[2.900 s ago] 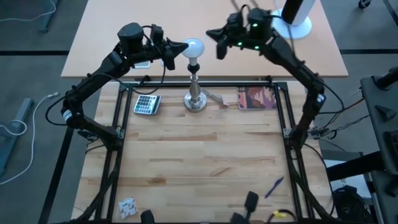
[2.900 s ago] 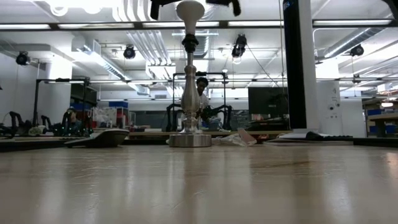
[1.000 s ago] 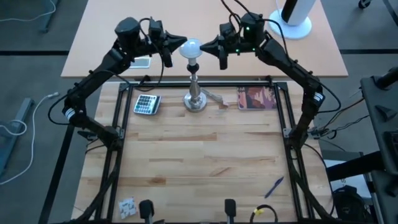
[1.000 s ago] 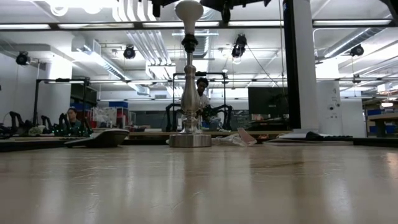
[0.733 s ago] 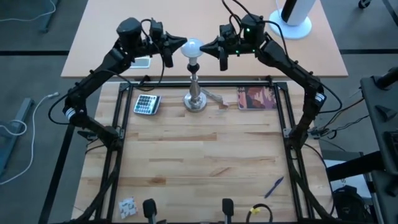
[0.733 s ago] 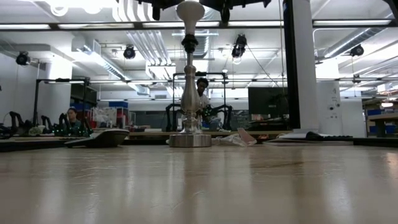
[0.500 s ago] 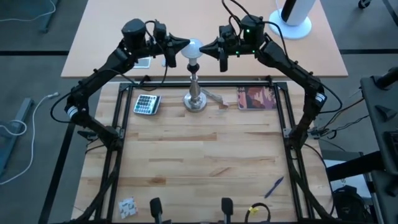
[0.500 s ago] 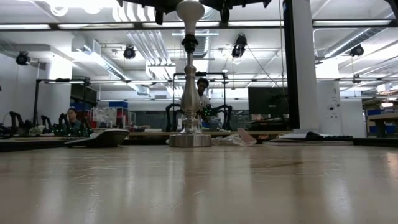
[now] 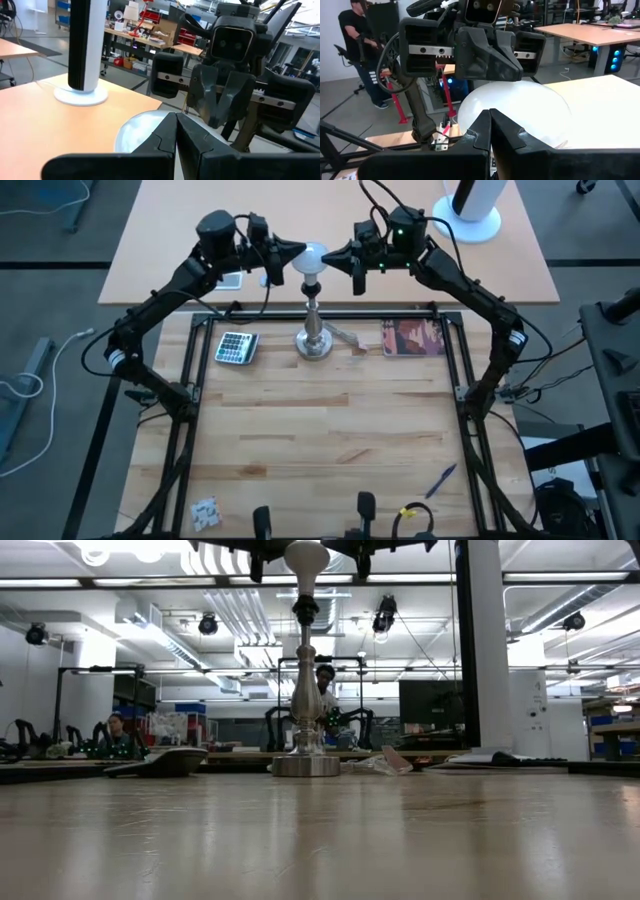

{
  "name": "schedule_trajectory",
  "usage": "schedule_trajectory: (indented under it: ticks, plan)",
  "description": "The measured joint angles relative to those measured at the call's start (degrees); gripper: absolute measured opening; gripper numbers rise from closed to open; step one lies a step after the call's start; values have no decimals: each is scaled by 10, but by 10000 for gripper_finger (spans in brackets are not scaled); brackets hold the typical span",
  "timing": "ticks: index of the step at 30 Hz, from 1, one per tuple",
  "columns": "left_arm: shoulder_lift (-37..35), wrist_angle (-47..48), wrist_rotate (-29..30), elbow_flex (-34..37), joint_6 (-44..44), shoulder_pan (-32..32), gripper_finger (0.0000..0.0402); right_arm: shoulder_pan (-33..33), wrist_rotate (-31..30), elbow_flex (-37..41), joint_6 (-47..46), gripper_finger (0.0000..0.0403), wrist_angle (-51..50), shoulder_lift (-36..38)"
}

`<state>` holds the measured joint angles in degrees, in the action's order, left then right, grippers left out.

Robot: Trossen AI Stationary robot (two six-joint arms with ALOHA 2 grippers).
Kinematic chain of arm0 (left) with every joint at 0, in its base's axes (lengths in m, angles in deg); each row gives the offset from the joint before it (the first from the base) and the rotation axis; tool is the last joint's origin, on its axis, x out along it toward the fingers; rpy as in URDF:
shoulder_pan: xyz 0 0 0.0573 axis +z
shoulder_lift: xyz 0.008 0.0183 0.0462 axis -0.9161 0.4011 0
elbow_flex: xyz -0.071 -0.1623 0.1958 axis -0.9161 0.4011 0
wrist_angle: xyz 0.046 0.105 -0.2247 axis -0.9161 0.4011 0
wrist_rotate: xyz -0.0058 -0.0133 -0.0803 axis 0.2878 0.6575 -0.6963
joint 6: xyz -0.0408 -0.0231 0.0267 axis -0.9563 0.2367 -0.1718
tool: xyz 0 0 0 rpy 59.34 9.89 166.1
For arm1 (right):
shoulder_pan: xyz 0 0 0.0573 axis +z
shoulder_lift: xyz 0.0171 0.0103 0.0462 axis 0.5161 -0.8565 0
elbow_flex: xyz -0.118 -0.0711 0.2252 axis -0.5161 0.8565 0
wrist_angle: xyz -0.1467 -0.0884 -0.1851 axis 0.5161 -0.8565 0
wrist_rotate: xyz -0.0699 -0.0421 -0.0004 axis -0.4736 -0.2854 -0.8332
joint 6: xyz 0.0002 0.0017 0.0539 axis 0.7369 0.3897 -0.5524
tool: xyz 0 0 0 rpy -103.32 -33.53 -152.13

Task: Screw lightbulb
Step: Remove the lightbulb from the table lamp

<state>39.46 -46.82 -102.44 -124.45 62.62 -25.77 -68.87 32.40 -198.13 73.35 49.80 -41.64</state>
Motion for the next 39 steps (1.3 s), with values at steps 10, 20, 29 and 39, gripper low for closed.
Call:
schedule_trajectory:
  ticks: [10,20,29,39]
  plan:
    - [-1,3,-18,-1,-36,-17,0,0,-44,1,6,0,12,-1]
    - [0,4,-21,-5,-45,-31,0,-2,-88,2,-3,0,27,8]
    - [-10,16,59,-72,46,-28,0,-1,-130,5,-9,0,3,42]
    - [-2,75,123,-74,105,-15,0,7,-141,3,-9,0,-10,48]
